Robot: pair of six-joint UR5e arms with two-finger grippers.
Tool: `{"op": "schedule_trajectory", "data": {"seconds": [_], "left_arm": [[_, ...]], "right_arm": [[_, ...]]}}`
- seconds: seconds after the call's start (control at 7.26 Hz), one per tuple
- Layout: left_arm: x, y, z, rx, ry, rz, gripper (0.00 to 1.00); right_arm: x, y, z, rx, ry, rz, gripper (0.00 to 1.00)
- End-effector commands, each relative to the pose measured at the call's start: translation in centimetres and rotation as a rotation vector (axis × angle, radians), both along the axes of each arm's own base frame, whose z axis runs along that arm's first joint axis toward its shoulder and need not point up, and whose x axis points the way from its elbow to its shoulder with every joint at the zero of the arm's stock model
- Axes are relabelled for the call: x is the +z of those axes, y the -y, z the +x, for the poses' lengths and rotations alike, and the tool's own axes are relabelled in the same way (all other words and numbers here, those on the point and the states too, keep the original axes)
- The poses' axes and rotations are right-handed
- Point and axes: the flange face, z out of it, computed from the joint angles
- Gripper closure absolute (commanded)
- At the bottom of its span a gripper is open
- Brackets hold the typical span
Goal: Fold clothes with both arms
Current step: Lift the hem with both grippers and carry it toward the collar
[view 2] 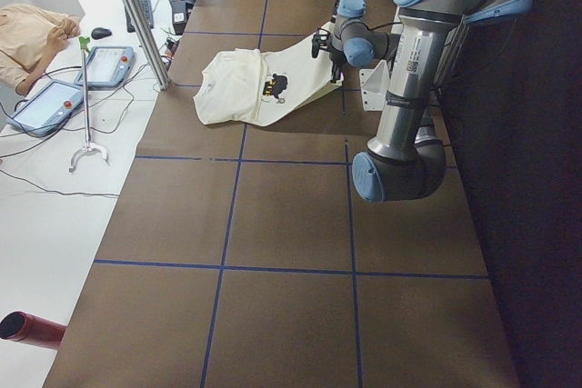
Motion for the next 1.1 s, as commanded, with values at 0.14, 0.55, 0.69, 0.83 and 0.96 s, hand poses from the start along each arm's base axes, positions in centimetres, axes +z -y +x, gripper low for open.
{"op": "schedule_trajectory", "data": {"seconds": [0.14,0.55,0.69,0.83,0.96], "left_arm": [[-4.7,-4.8,-7.6,0.128,-0.139,0.012,1.00],[-4.2,-4.0,-7.4,0.113,-0.097,-0.007,1.00],[-4.1,-1.6,-4.9,0.080,-0.061,0.008,1.00],[-4.3,3.0,-4.9,0.023,-0.022,0.077,1.00],[-4.2,6.7,-5.4,-0.016,0.009,0.120,1.00]], "right_arm": [[-4.1,-6.8,4.1,-0.260,0.041,-0.028,1.00],[-3.7,-3.2,6.0,-0.148,0.004,-0.027,1.00],[-4.1,-0.7,4.5,-0.111,-0.002,0.013,1.00],[-4.1,3.5,2.6,-0.032,-0.029,0.025,1.00],[-4.9,8.0,0.4,0.006,-0.055,0.059,1.00]]}}
